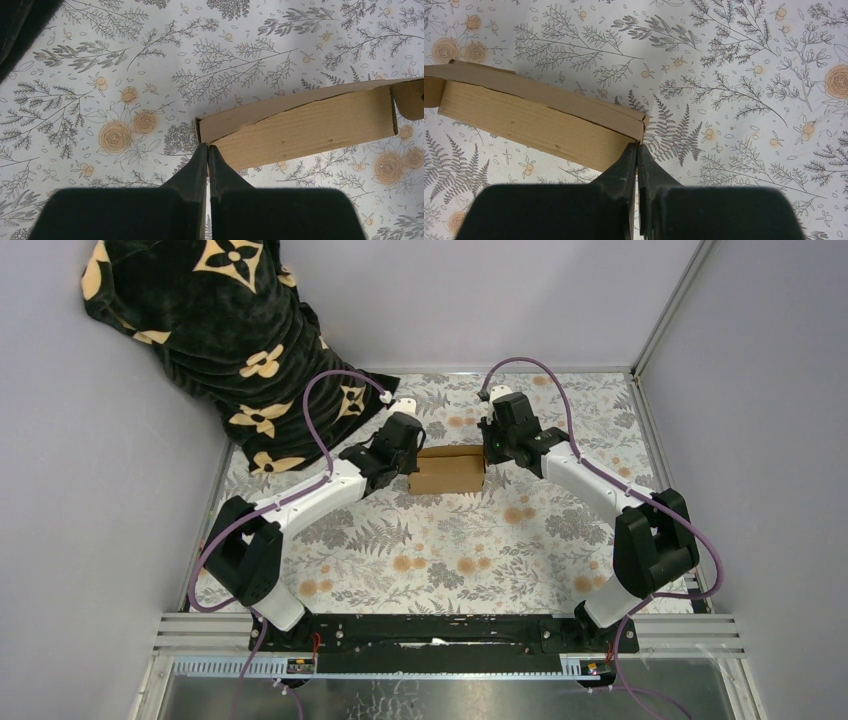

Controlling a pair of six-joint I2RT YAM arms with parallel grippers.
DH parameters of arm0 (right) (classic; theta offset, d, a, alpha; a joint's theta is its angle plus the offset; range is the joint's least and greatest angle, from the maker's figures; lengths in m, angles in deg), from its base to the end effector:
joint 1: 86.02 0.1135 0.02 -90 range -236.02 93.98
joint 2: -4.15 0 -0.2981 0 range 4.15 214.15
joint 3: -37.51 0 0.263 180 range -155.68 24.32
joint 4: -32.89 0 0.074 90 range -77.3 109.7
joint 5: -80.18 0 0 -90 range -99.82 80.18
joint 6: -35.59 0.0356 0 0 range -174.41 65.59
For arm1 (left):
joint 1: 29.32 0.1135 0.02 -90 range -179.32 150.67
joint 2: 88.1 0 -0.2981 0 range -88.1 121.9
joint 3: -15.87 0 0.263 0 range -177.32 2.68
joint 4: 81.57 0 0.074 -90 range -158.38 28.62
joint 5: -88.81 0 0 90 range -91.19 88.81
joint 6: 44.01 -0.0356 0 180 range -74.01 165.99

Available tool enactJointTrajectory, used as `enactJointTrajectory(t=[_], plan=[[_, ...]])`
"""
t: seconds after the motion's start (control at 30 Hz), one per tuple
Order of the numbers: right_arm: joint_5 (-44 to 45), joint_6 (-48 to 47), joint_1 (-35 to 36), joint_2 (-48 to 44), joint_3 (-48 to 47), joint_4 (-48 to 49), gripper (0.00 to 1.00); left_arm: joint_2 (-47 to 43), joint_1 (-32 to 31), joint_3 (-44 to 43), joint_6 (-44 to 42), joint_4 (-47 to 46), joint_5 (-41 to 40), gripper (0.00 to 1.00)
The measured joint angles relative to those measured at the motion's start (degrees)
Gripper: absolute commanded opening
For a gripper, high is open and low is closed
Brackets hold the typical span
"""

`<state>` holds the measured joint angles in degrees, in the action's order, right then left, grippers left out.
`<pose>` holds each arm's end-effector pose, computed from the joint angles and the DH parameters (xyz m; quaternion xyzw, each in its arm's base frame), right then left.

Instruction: Fold the paper box

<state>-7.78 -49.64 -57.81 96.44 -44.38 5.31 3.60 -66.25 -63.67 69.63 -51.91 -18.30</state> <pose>0.3328 0.1771 0.2965 -0.1749 0.8814 0.1091 0.4250 0.2992 -0.2118 0.2840 0.0442 0.9037 -0.0863 0.4170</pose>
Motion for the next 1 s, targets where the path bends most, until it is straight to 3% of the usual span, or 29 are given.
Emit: enactJointTrajectory(t=[0.53, 1.0], plan=[[0.0, 3.3, 0.0, 0.0, -0.2, -0.9, 0.0, -0.1, -0.4, 0.5, 0.1, -0.1, -0.5, 0.04], [-1.2, 5.8, 0.0, 1.1, -5.2, -9.7, 0.0, -0.1, -0.6, 0.6, 0.1, 0.0, -0.8, 0.04]])
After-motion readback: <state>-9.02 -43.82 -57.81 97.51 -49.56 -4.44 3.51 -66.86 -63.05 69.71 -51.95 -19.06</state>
